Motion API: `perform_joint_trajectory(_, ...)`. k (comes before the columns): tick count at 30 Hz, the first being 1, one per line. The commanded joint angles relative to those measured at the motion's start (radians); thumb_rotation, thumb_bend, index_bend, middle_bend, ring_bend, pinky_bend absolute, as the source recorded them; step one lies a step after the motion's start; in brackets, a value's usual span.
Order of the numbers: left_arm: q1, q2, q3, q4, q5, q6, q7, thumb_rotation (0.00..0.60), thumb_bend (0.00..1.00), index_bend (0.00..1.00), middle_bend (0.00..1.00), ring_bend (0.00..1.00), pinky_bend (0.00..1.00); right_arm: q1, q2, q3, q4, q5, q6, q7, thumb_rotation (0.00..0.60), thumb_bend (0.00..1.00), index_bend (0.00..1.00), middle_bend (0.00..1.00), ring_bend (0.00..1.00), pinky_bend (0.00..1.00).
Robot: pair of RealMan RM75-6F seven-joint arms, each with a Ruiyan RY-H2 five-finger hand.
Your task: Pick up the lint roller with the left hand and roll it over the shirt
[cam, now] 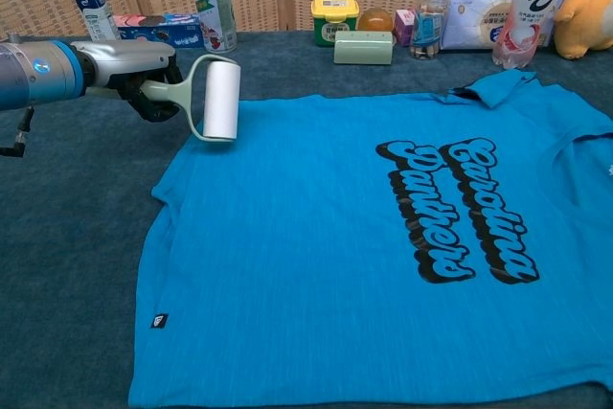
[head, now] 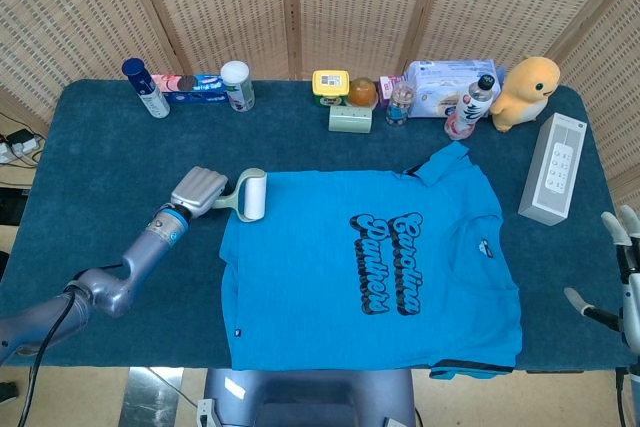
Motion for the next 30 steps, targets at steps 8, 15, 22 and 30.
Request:
perform_joint_trajectory(8,-0.071,0.122,-0.077,-0.171,-0.388,-0.204,-0.031,0.6,0.75,0.95,1.0,0.96,1.0,0.002,0.0,0.002,0.001,0.006,-0.005,0.001,0.6,0.0,0.06,0.0,0.0,0.0)
perform_joint_trajectory(15,-0.184,0.173,-0.016,-0.169,-0.492,-0.374,-0.028,0.6,0.76,0.96,1.0,0.97,1.0,0.007,-0.002,0.001,0.004,0.009,-0.018,0.0,0.6,0.0,0.06,0.0,0.0,0.0)
perform_joint_trajectory(22,-0.302,0.181,0.023,-0.121,-0.465,-0.594,-0.084,0.6,0.77,0.96,1.0,0.97,1.0,0.011,-0.002,0.005,0.009,0.025,-0.031,0.007,0.6,0.0,0.06,0.0,0.0,0.0)
perform_joint_trajectory(30,-0.413,0.129,0.1,-0.051,-0.477,-0.707,-0.212,0.6,0.78,0.96,1.0,0.97,1.0,0.016,0.003,0.006,0.016,0.036,-0.047,0.029,0.6,0.0,0.06,0.0,0.0,0.0)
